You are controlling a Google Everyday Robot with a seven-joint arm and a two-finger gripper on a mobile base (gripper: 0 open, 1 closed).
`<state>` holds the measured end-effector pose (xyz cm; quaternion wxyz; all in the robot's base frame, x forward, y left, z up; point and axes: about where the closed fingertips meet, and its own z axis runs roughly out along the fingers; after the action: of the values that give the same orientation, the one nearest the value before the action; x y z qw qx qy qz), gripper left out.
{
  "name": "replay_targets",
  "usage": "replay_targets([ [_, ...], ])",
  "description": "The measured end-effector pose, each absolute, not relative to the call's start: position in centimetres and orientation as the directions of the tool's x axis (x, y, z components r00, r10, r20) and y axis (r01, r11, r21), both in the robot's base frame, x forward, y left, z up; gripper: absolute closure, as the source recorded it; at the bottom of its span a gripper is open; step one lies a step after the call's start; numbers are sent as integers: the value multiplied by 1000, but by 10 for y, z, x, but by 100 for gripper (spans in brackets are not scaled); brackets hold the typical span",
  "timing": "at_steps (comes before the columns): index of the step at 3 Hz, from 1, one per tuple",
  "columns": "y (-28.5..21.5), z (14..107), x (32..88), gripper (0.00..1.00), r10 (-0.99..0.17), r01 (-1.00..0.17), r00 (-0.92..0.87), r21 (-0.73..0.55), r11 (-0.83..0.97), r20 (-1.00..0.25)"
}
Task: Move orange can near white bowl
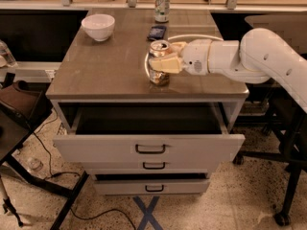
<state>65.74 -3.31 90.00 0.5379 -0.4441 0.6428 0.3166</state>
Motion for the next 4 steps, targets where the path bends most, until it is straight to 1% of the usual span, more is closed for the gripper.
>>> replay_targets([
  [1, -26, 918, 663, 100, -232, -915, -9, -85, 395, -973],
  [2, 0, 972, 695, 100, -224, -910, 29, -119, 397, -974],
  [3, 28, 1002, 744, 100, -212, -871, 2, -106, 480, -977],
  [4, 52, 1012, 797, 100, -231, -796, -31, -116, 594, -973],
])
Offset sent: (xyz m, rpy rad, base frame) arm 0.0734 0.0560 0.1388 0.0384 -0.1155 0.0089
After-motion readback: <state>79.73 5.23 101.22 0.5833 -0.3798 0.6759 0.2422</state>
